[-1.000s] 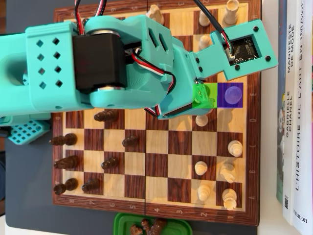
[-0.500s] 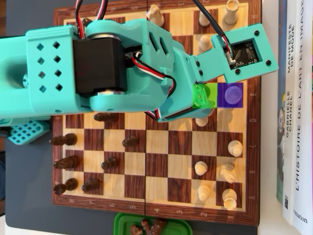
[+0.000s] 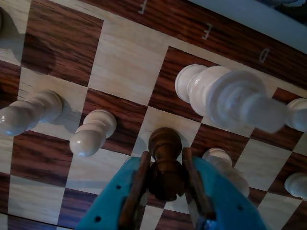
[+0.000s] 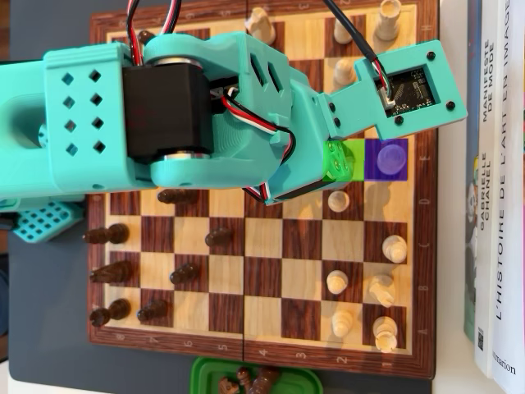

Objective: Play chess

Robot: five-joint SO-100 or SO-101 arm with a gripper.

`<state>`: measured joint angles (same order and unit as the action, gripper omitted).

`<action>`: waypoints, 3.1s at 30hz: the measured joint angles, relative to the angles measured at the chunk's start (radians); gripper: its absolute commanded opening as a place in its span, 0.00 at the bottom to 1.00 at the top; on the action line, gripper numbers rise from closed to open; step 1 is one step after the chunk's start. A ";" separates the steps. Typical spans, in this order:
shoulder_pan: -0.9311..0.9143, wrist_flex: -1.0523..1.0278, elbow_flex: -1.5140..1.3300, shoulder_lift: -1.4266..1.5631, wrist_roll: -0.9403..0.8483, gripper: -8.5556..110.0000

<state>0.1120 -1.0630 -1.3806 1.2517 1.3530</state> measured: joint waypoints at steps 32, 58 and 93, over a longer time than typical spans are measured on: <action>-0.330 -0.031 -0.571 0.815 0.002 0.08; -0.770 -0.029 -0.568 0.630 -0.288 0.09; -0.755 -0.029 -0.308 0.322 -0.328 0.16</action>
<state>-0.6427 -1.0922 -1.6889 1.5739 1.0247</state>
